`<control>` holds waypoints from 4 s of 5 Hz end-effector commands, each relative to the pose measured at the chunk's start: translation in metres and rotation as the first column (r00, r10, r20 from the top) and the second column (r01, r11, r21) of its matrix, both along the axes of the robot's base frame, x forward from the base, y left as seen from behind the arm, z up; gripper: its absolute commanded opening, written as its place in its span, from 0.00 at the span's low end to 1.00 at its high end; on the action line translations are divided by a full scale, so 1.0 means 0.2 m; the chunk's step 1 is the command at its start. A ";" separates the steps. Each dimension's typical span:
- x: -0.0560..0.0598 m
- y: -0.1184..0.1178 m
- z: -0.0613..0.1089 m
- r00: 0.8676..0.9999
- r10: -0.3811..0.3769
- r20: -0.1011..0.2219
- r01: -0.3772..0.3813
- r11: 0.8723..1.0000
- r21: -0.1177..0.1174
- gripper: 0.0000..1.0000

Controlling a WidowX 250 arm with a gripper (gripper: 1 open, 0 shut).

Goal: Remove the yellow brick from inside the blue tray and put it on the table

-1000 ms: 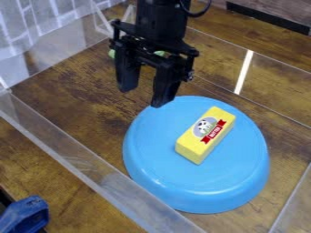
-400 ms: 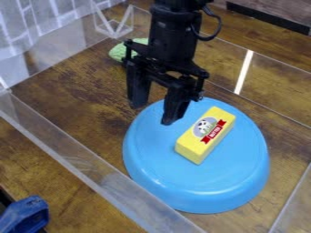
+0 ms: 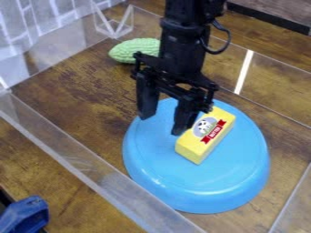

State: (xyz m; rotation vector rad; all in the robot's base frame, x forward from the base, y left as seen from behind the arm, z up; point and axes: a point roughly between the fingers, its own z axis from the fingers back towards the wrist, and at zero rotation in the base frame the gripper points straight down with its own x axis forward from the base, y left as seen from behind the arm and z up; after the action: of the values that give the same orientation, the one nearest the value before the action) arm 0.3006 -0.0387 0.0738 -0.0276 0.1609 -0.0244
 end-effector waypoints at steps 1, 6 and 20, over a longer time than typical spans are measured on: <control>0.04 -0.04 0.02 0.999 -0.008 0.041 0.008 1.000 -0.012 1.00; 0.22 -0.10 -0.01 0.995 -0.046 0.090 0.056 0.993 -0.102 0.00; 0.19 -0.01 0.31 0.987 -0.152 0.057 0.152 0.988 0.010 0.00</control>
State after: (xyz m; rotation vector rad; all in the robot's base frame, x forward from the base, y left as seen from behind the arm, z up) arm 0.3372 -0.0367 0.1006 -0.0111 0.2091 -0.1606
